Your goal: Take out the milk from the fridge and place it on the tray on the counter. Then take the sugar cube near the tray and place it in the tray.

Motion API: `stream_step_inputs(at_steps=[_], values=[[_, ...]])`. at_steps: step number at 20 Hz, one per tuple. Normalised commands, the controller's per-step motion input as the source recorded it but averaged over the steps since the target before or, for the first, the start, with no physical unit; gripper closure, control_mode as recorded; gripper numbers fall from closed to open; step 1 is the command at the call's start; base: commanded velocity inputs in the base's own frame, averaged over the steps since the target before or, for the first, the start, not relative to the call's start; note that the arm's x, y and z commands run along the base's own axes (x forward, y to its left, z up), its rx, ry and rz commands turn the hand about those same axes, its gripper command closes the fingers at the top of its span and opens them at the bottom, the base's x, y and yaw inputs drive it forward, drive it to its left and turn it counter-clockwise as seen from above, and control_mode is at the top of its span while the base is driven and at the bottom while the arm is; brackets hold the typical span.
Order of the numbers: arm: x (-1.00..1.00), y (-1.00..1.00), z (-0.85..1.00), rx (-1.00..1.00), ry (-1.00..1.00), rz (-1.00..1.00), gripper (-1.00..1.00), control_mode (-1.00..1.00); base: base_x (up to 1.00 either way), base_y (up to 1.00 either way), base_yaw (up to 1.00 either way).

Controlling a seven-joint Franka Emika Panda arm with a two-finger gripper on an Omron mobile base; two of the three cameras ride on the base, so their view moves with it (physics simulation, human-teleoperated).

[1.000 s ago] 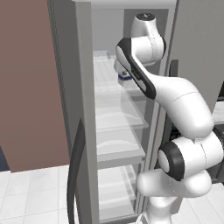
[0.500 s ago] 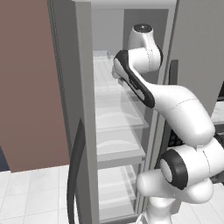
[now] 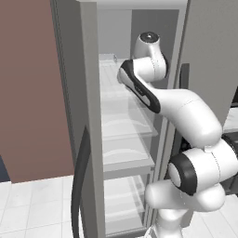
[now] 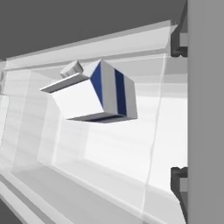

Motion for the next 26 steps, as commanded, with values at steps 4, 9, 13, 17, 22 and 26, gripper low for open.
stream_step_inputs(at_steps=[4, 9, 13, 17, 22, 26], values=[[0.48, 0.00, 0.00, 0.00, 0.00, -0.02, -1.00, -1.00, 0.00, 0.00, 0.00], [0.27, 0.00, 0.17, 0.03, 0.01, 0.00, -1.00, -1.00, 0.00, 0.00, 0.00], [0.35, 0.00, 0.12, 0.01, 0.05, -0.01, -1.00, -1.00, 0.00, 0.00, 0.00], [0.37, 0.00, 0.00, 0.00, 0.01, 0.00, -1.00, -1.00, 0.00, 0.00, 0.00], [0.14, 0.00, 0.00, 0.00, 0.00, 0.00, -1.00, -1.00, 0.00, 0.00, 0.00], [0.14, 0.00, 0.00, 0.00, 0.00, 0.00, -1.00, -1.00, 0.00, 0.00, 0.00]])
